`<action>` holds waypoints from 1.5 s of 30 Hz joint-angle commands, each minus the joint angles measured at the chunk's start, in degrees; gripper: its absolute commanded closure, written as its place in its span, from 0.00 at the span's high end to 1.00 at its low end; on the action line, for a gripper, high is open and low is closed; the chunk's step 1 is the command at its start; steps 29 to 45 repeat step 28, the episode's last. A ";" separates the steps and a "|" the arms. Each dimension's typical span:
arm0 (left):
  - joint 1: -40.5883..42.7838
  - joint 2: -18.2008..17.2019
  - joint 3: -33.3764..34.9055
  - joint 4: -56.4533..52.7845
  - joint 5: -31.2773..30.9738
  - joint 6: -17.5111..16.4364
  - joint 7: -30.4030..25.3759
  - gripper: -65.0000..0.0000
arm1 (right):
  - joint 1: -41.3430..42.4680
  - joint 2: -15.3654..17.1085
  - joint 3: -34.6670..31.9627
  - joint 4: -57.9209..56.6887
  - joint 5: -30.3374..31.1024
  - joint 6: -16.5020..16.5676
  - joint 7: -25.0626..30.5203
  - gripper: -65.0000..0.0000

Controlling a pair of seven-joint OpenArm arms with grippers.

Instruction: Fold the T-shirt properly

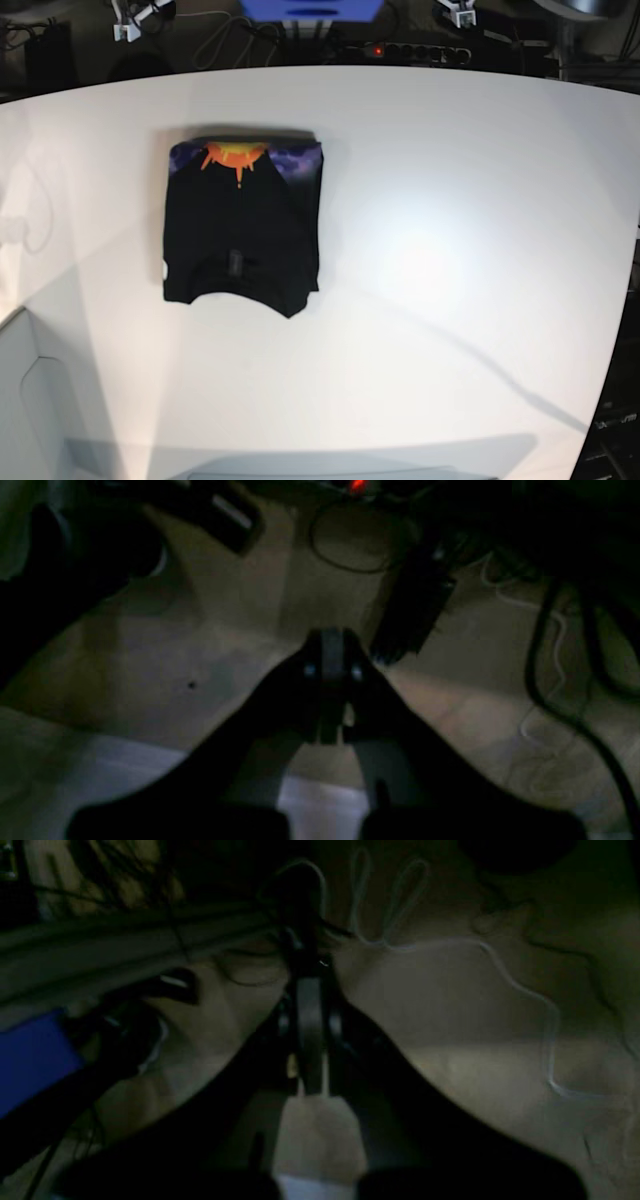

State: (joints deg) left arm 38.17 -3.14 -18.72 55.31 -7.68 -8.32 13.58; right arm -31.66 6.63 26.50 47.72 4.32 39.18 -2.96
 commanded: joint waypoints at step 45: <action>-25.21 -4.82 16.65 -42.78 5.18 0.27 -19.96 0.00 | 16.23 -5.45 -25.05 -36.60 -15.00 -67.88 24.37 0.00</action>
